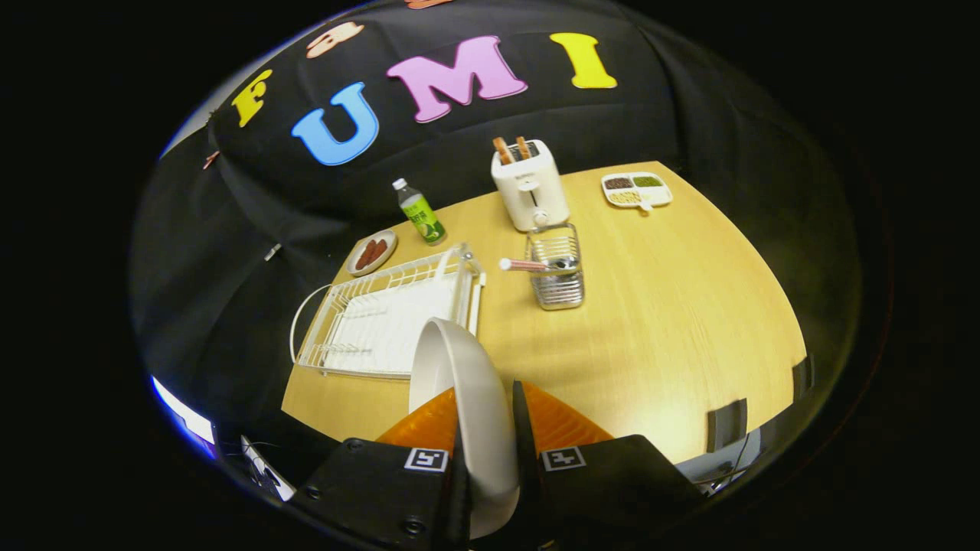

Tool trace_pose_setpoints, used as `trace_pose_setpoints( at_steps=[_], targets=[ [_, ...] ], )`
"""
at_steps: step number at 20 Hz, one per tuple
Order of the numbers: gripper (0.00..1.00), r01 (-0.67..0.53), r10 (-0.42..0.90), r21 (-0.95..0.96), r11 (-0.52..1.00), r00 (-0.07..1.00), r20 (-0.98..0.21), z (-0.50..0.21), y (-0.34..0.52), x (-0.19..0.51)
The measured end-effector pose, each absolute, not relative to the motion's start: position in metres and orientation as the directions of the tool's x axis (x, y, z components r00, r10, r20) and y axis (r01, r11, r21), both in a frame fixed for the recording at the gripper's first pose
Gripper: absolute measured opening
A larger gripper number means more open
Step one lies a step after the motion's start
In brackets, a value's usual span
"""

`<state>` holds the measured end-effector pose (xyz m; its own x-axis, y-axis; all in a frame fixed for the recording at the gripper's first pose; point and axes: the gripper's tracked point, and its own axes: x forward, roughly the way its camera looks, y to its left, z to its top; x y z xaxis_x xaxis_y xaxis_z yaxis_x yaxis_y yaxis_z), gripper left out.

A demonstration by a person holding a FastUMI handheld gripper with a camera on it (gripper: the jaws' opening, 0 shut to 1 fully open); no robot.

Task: Take the plate from the dish rack, then take the spoon from the basket and place it into the plate.

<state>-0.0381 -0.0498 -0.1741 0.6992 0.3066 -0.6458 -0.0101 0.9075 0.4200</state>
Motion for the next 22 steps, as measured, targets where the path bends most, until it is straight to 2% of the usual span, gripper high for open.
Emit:
trace_pose_setpoints(
  at_steps=[3,8,13,15,18,19,20,21,22],
  targets=[
    [0.29,0.046,0.279,0.414,0.909,0.672,-0.686,-0.210,-0.077,-0.030],
    [0.30,0.086,0.303,0.451,0.888,0.629,-0.716,-0.266,-0.081,0.013],
    [0.31,0.156,0.385,0.556,0.816,0.570,-0.726,-0.300,-0.080,0.033],
    [0.38,0.152,0.388,0.548,0.823,0.554,-0.736,-0.311,-0.086,0.038],
    [0.56,0.105,0.348,0.468,0.877,0.533,-0.771,-0.328,-0.101,0.040],
    [0.58,0.081,0.341,0.454,0.887,0.547,-0.765,-0.326,-0.103,0.043],
    [0.55,0.052,0.325,0.421,0.906,0.552,-0.768,-0.332,-0.104,0.046],
    [0.59,0.016,0.316,0.393,0.920,0.563,-0.764,-0.323,-0.110,0.045],
    [0.77,-0.013,0.302,0.362,0.932,0.579,-0.757,-0.320,-0.113,0.047]
  ],
)
